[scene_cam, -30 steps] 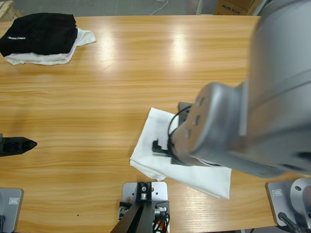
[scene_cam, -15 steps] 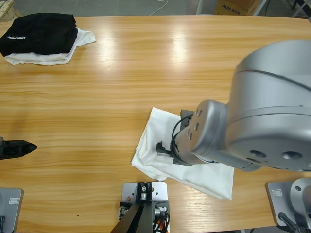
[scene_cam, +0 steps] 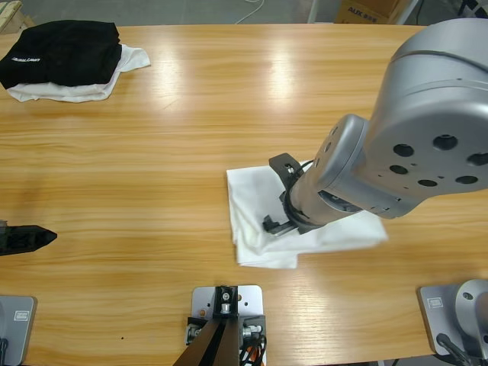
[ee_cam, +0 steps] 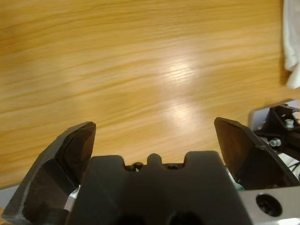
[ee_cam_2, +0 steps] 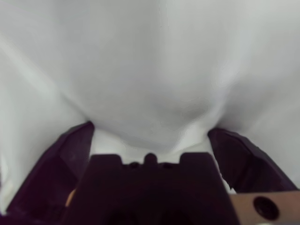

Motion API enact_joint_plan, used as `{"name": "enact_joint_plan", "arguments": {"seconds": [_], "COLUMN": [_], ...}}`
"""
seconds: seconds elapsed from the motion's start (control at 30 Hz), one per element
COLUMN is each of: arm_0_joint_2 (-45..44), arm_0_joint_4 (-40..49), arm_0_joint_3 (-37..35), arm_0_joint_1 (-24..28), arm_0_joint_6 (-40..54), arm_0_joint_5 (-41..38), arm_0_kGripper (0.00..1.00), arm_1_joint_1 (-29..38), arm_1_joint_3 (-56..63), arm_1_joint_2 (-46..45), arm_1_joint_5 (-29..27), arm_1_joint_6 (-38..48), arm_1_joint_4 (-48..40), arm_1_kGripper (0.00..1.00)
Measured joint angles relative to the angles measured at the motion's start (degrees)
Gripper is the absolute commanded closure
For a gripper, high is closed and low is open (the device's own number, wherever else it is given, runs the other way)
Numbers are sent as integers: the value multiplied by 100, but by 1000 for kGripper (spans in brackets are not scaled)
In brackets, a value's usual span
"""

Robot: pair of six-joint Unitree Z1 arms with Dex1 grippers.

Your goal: Fold clothes

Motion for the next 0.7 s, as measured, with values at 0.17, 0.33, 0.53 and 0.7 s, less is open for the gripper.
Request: {"name": "enact_joint_plan", "arguments": {"seconds": [0.17,0.33,0.53,0.7], "arm_0_joint_2": [0,0,-17,-89], "arm_0_joint_4": [-1,-82,-238,-285], "arm_0_joint_3": [65,153,265,355], "arm_0_joint_1": [0,0,0,0], "arm_0_joint_6": [0,0,0,-1], "arm_0_joint_5": [0,0,-1,-1], "arm_0_kGripper": [4,4,4,4], "arm_1_joint_1": [-6,-18,-263,-561], "arm_1_joint_3": [-73,-89,-208,-315], "arm_1_joint_2": [49,46,102,130], "arm_1_joint_5": [-576,-1080,-1055,-581], "arm_1_joint_6": [-2000,-3569,-5017,-6587], "arm_1_joint_4": [155,142,23,-41], "arm_1_kGripper": [36,21,0,0]}}
